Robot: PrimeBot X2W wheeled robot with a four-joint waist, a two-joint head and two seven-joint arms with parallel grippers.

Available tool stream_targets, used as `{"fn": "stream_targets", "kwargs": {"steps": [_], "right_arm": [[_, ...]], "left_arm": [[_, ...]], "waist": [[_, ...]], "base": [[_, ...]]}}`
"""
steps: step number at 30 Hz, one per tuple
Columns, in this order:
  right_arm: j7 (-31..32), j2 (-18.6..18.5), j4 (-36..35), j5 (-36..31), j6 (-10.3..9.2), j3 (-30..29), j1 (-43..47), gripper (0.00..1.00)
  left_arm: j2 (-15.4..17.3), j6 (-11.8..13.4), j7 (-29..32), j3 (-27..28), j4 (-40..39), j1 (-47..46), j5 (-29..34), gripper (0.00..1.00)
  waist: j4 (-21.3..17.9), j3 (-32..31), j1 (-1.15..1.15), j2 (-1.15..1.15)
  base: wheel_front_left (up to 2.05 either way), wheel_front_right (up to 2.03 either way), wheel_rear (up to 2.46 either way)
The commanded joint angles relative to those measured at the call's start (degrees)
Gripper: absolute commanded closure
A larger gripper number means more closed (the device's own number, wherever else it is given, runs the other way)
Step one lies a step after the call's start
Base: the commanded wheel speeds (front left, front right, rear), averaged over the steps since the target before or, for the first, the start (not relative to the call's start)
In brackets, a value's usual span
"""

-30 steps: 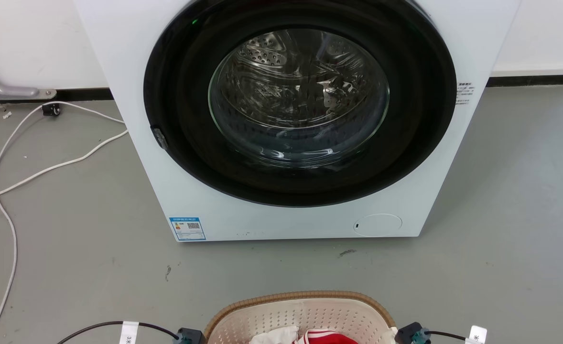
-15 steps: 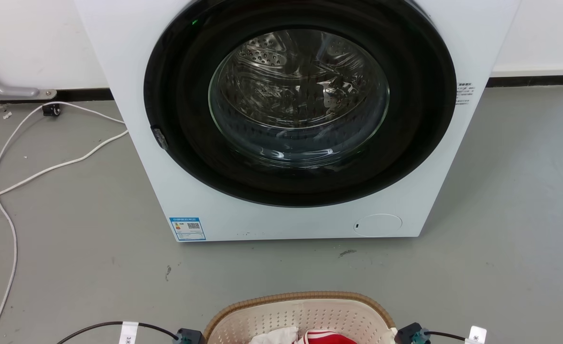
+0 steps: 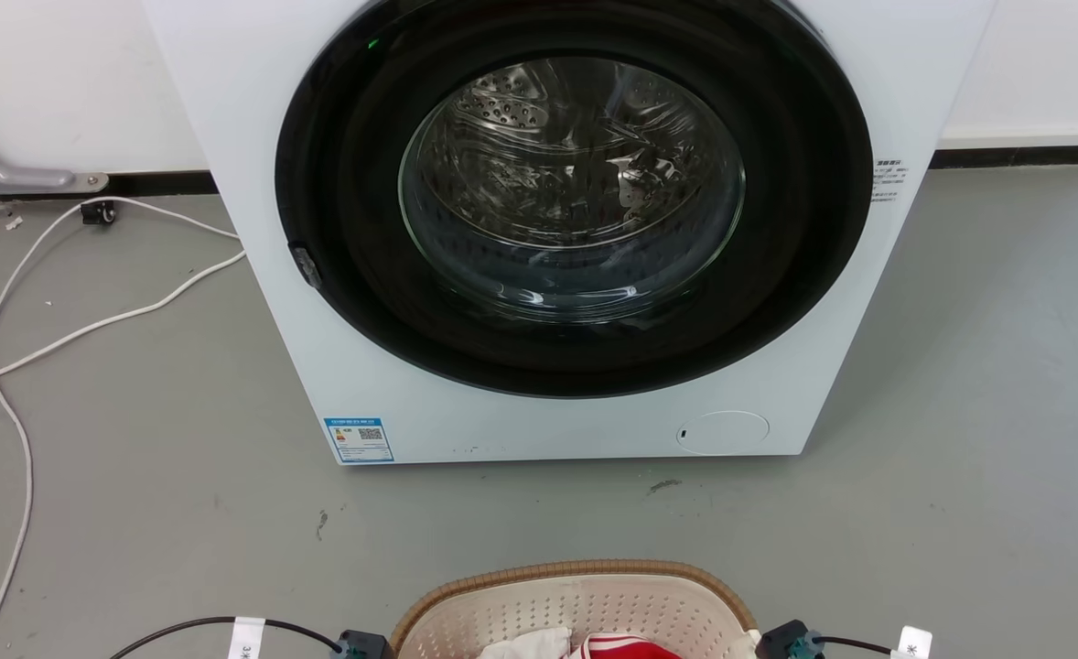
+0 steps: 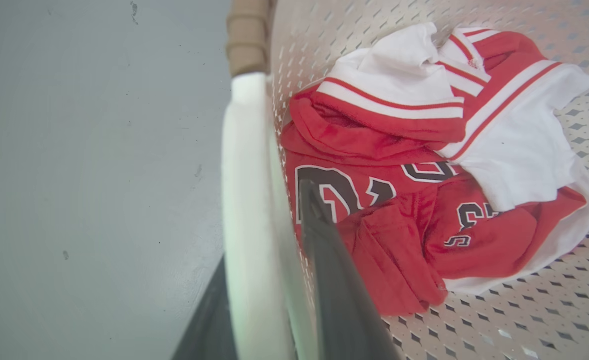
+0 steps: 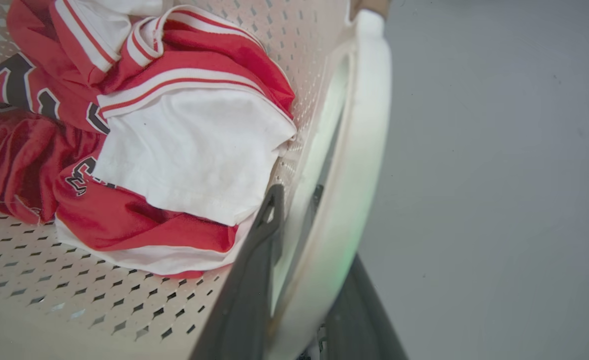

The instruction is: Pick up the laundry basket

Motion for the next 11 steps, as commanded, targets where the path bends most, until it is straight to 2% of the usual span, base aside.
{"fn": "stream_targets", "kwargs": {"steps": [1,11], "right_arm": [[0.13,-0.77,0.08,-0.08,-0.04,0.45,0.04,1.00],[-0.06,-0.72,0.08,0.05,-0.04,0.72,0.25,1.00]], "left_arm": [[0.44,-0.56,-0.17,-0.71,-0.06,-0.50,0.30,1.00],[0.56,-0.56,-0.03,-1.21,-0.06,-0.38,0.02,1.00]], "waist": [[-0.05,-0.01,0.00,0.00],[-0.16,-0.13,0.00,0.00]], "base": [[0.00,0.00,0.00],[0.00,0.00,0.00]]}}
